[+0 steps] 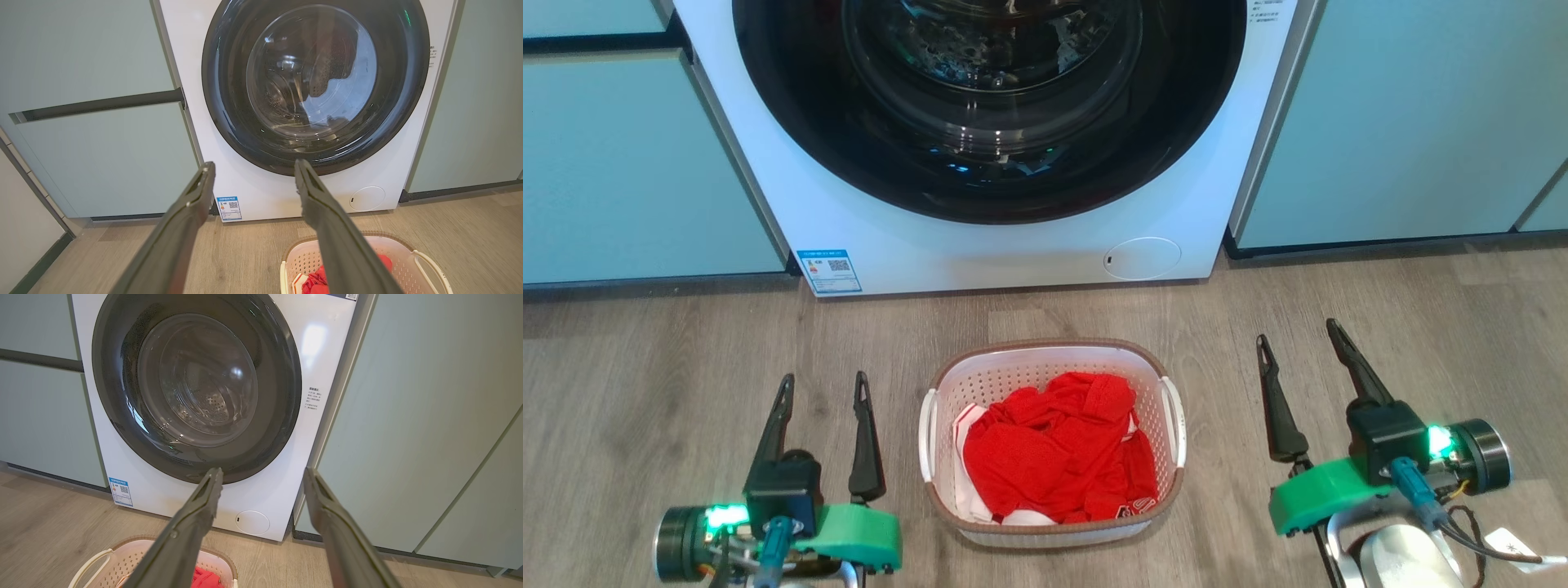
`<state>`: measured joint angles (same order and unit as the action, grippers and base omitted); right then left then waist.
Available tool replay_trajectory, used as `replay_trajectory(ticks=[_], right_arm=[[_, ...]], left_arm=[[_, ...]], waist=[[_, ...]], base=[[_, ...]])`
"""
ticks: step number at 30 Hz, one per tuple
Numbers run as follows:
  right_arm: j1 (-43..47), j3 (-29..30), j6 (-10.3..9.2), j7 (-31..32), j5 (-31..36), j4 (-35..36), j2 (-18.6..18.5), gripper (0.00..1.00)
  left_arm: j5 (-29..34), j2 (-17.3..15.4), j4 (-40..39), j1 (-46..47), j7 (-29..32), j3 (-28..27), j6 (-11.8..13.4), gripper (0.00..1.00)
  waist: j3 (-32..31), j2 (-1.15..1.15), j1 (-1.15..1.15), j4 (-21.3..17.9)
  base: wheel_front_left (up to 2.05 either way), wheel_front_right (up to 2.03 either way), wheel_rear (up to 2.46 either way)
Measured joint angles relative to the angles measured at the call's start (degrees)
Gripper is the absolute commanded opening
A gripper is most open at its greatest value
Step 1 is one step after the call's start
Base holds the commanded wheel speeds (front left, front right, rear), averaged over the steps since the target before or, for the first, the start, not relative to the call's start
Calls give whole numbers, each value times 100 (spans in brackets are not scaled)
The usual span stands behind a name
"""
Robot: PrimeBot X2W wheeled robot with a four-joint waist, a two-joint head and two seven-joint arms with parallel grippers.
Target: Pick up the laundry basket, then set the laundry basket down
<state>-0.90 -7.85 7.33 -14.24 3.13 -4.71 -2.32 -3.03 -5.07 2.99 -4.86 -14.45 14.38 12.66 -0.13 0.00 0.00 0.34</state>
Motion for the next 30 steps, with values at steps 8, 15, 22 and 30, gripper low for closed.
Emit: replay_trajectory(ticks=[8,15,22,30], right_arm=[[0,21,0,0,-2,0,0,100],[-17,67,0,0,-15,3,0,100],[-475,254,0,0,-337,-42,-3,100],[-1552,469,0,-4,-375,-513,-18,100]], left_arm=[[49,30,-2,-1,0,-26,-42,100],[99,47,-15,13,0,-36,-63,100],[100,73,25,373,0,-27,-177,100],[-25,187,623,1681,-9,-5,-411,100]], waist=[[55,0,0,-3],[264,0,0,4],[788,0,0,20],[1884,0,1,100]], base=[[0,0,0],[0,0,0],[0,0,0],[0,0,0]])
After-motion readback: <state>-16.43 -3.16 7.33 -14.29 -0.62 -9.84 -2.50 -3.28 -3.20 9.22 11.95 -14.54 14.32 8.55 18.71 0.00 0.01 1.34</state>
